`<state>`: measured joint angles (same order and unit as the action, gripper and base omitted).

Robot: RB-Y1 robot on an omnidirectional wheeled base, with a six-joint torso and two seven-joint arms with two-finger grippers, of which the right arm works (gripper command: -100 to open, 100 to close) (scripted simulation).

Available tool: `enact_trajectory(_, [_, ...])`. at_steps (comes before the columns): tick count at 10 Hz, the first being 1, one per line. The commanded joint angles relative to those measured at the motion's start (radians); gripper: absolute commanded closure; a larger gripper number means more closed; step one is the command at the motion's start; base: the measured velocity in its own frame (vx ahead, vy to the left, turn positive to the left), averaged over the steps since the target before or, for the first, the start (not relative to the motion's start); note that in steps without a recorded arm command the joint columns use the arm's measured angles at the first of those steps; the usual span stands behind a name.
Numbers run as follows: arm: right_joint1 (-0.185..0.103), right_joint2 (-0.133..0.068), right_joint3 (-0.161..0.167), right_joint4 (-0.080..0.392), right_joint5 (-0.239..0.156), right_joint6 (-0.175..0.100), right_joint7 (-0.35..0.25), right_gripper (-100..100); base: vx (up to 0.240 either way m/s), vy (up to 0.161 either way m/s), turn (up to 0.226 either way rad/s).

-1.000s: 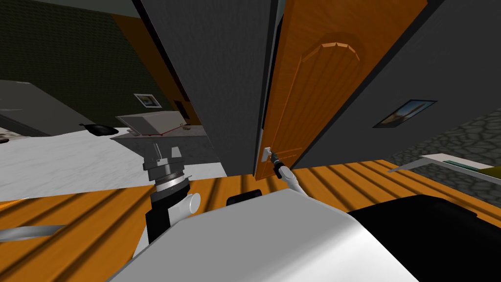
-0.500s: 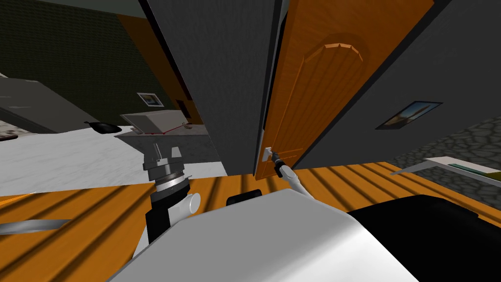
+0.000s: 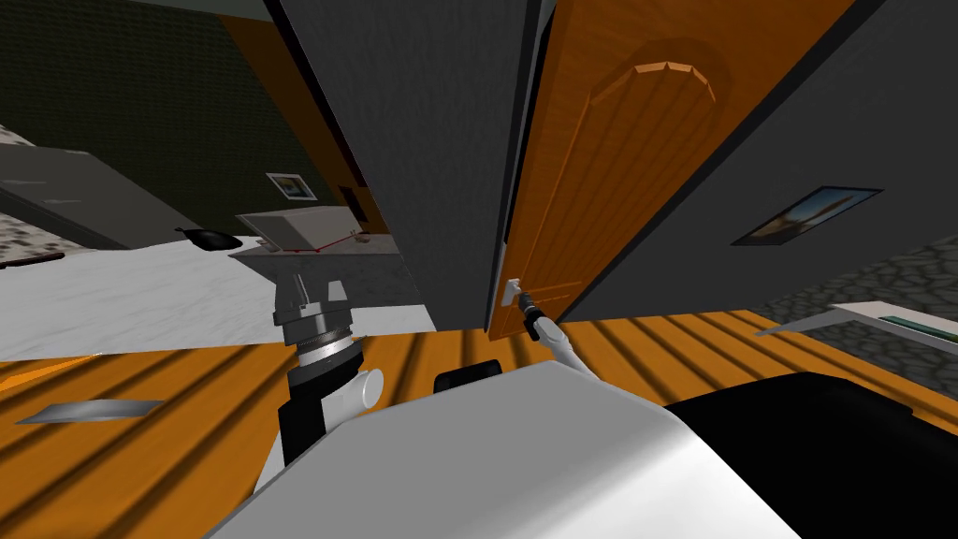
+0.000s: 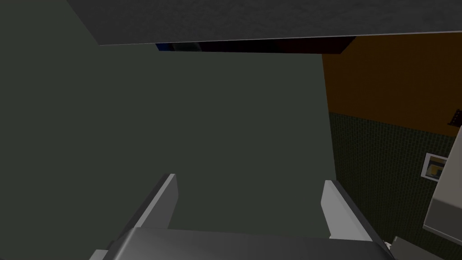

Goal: Pull the door open

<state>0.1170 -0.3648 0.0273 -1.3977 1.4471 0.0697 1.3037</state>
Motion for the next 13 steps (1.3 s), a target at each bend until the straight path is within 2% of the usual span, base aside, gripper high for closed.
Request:
enact_trajectory(1, [-0.007,0.026,-0.015,0.007,-0.046,-0.039,-0.044,-100,-0.048,-0.002,-0.066])
enact_trajectory(3, [-0.007,0.026,-0.015,0.007,-0.046,-0.039,-0.044,-100,-0.046,-0.003,-0.018])
enact_trajectory(6, [-0.023,0.075,-0.04,0.023,-0.141,-0.115,-0.13,-100,-0.066,-0.013,-0.06])
enact_trajectory(7, [-0.023,0.075,-0.04,0.023,-0.149,-0.115,-0.131,-100,-0.067,-0.015,-0.021])
enact_trajectory(9, [-0.035,0.114,-0.06,0.035,-0.213,-0.17,-0.199,-100,-0.056,-0.016,-0.065])
enact_trajectory(10, [-0.035,0.114,-0.06,0.035,-0.23,-0.175,-0.199,-100,-0.052,-0.016,-0.033])
enact_trajectory(11, [-0.042,0.134,-0.071,0.041,-0.268,-0.206,-0.234,-100,-0.052,-0.019,-0.057])
enact_trajectory(12, [-0.042,0.134,-0.071,0.041,-0.273,-0.206,-0.234,-100,-0.041,-0.014,-0.021])
enact_trajectory(13, [-0.048,0.155,-0.081,0.048,-0.316,-0.238,-0.27,-100,-0.045,-0.021,-0.049])
